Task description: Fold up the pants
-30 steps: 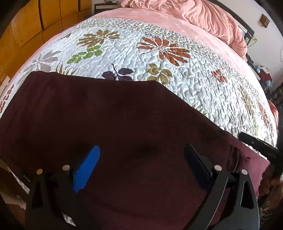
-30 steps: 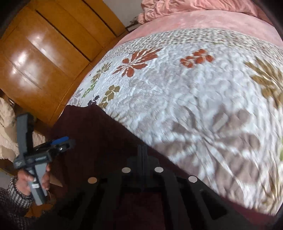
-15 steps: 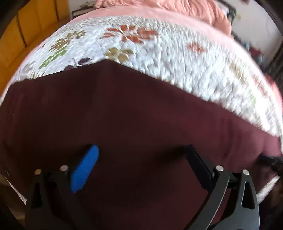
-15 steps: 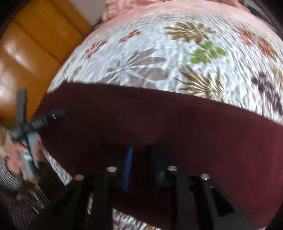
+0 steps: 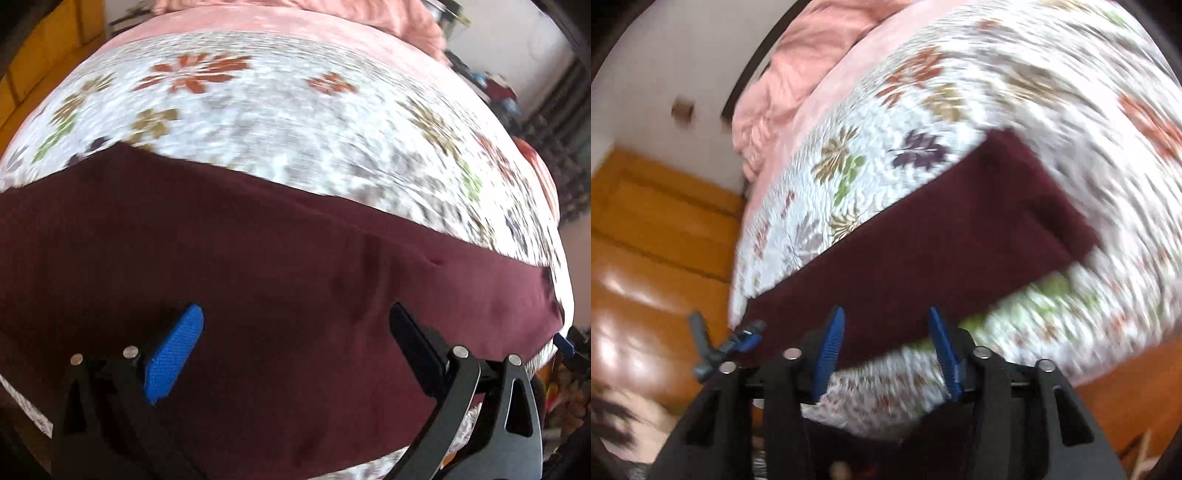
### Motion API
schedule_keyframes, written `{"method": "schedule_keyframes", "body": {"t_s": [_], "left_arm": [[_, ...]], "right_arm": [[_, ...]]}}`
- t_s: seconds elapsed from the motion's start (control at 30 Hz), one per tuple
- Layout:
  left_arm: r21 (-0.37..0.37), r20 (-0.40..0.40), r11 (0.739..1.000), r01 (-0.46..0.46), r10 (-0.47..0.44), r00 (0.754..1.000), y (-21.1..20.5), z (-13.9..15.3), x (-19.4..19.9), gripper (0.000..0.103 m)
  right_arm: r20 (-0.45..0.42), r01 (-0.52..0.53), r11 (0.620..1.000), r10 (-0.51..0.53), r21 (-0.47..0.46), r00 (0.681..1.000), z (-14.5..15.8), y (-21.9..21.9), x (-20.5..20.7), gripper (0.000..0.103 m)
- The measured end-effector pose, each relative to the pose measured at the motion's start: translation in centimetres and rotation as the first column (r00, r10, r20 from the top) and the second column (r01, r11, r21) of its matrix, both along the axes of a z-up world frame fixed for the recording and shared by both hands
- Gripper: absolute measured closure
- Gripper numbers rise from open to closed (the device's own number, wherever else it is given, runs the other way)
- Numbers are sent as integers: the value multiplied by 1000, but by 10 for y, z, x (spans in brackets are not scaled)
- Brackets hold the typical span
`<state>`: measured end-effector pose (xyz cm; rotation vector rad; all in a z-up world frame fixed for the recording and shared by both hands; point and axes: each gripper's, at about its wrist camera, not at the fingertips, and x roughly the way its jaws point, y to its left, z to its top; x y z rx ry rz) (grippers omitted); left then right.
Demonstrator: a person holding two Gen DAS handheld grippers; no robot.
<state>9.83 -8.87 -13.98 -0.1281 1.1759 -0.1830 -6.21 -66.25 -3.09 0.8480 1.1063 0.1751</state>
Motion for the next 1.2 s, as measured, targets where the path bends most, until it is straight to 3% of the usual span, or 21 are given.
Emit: {"method": "schedule_keyframes", "body": {"t_s": [0.1, 0.2, 0.5, 0.57, 0.6, 0.73, 0.87, 0.93, 1.0, 1.07, 1.13, 1.2], "left_arm": [[24, -1, 998, 57, -57, 998, -23, -4, -1, 3], [48, -4, 993, 106, -106, 994, -41, -9, -2, 3], [71, -29, 992, 100, -98, 995, -39, -15, -3, 3], [74, -28, 992, 103, -101, 995, -39, -14, -4, 3], [76, -28, 992, 101, -99, 995, -38, -13, -4, 3], [49, 16, 997, 65, -65, 998, -31, -1, -3, 3], [48, 91, 998, 34, -38, 995, -26, 11, -3, 3], [69, 61, 997, 28, -32, 998, -26, 1, 1, 3], [92, -23, 995, 41, -39, 999, -27, -22, 7, 3], [142, 20, 987, 80, -84, 996, -32, -27, 2, 3], [154, 24, 983, 99, -104, 994, -33, -24, 0, 3], [86, 19, 993, 80, -82, 996, -23, -15, 2, 3]], "right_arm": [[-19, 47, 999, -47, 6, 999, -6, -15, -17, 49], [12, 94, 992, -95, 80, 995, -18, -24, -17, 49], [52, 236, 945, -254, 227, 966, -61, -30, 17, 49], [85, 234, 945, -258, 227, 962, -55, -28, 27, 66], [93, 229, 950, -253, 214, 963, -52, -27, 31, 86], [211, 167, 974, -198, 156, 957, -7, -25, 40, 89], [325, 146, 985, -169, 94, 931, 35, -21, 30, 89], [248, 190, 979, -202, 69, 948, 21, -27, 28, 89], [124, 223, 973, -229, 60, 965, -9, -32, 27, 89], [-35, 258, 966, -256, 34, 966, -49, -34, 22, 89], [-18, 287, 953, -286, 98, 958, -57, -38, 16, 89], [8, 299, 946, -303, 126, 953, -48, -38, 14, 89]]}}
